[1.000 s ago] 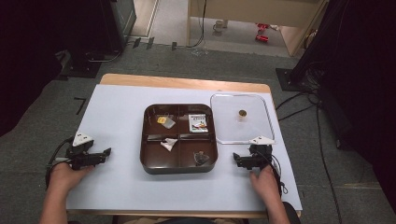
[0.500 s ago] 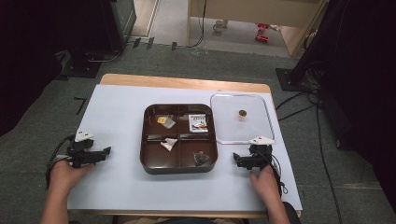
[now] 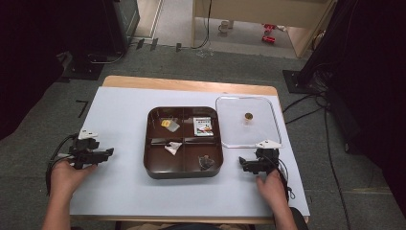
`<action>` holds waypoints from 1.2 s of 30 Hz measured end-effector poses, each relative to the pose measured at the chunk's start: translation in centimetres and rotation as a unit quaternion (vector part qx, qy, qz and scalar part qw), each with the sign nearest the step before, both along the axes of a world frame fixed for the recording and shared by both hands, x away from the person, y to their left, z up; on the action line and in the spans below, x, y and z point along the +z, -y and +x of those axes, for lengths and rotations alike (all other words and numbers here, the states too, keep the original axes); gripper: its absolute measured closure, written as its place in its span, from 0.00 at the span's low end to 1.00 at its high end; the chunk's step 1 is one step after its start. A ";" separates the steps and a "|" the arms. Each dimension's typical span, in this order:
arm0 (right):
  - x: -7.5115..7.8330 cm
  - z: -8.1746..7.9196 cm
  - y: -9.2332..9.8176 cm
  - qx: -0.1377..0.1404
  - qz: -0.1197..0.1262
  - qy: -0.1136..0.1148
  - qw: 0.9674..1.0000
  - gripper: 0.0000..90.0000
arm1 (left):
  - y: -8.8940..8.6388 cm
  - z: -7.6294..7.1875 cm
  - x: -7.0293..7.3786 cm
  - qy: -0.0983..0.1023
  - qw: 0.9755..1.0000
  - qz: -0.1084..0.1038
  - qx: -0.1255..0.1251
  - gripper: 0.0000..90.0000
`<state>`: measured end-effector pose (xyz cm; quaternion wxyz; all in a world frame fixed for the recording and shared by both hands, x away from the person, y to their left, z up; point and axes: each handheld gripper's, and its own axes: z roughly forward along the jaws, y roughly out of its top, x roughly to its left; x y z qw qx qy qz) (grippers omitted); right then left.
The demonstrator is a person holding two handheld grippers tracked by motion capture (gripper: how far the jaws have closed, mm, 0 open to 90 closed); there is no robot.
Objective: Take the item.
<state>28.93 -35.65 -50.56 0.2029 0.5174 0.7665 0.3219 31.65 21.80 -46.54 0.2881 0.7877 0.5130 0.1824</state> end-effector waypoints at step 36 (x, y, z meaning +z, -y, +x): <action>0.0 0.0 0.0 -0.001 0.001 -0.002 1.000 0.00 | 3.8 0.6 2.7 0.010 0.996 -0.049 -0.077 0.42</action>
